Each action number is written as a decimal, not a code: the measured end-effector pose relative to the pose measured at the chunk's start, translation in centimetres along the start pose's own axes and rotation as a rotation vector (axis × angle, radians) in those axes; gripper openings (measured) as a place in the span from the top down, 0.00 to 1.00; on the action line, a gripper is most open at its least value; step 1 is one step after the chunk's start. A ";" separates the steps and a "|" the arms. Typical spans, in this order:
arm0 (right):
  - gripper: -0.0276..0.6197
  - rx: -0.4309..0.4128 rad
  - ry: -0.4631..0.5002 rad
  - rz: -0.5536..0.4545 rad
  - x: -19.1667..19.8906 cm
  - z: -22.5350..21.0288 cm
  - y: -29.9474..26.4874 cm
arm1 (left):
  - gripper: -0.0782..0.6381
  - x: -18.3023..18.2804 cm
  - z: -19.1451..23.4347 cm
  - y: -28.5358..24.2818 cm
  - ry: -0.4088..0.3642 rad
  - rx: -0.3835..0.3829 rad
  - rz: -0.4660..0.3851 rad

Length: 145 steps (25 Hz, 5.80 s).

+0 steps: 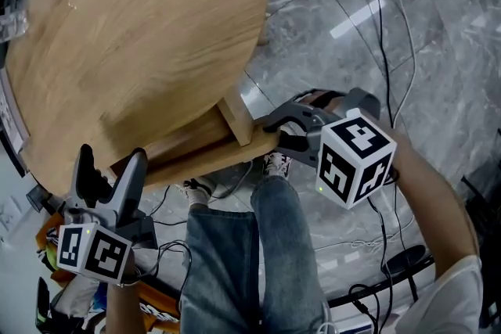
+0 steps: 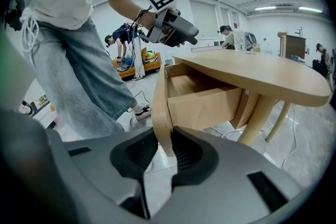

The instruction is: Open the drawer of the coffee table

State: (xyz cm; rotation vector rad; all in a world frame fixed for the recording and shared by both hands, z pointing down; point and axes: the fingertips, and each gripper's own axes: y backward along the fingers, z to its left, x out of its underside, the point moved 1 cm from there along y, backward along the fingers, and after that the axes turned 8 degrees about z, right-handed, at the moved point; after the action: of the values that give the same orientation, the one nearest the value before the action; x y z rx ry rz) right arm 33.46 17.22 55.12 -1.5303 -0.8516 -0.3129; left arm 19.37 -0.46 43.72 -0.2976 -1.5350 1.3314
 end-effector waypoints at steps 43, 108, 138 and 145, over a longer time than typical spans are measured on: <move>0.82 -0.053 -0.036 0.032 1.9 7.3 -0.7 | 0.09 2.9 -0.5 1.6 -0.030 -0.012 0.041; 0.96 0.705 -0.810 -0.267 -22.4 -3.9 4.6 | 0.09 0.7 23.8 21.5 0.235 -0.117 -0.310; 0.96 0.855 -0.880 -0.263 -37.9 2.2 -0.5 | 0.09 15.3 31.9 37.3 0.386 -0.262 -0.418; 0.96 0.871 -0.866 -0.265 -44.0 2.2 -5.6 | 0.09 17.4 37.5 36.9 0.323 -0.142 -0.428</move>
State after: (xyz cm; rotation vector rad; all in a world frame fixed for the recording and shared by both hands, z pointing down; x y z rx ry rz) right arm -1.14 4.58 30.26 -0.6753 -1.6006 0.5387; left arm -33.50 3.52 27.62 -0.2409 -1.3271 0.7985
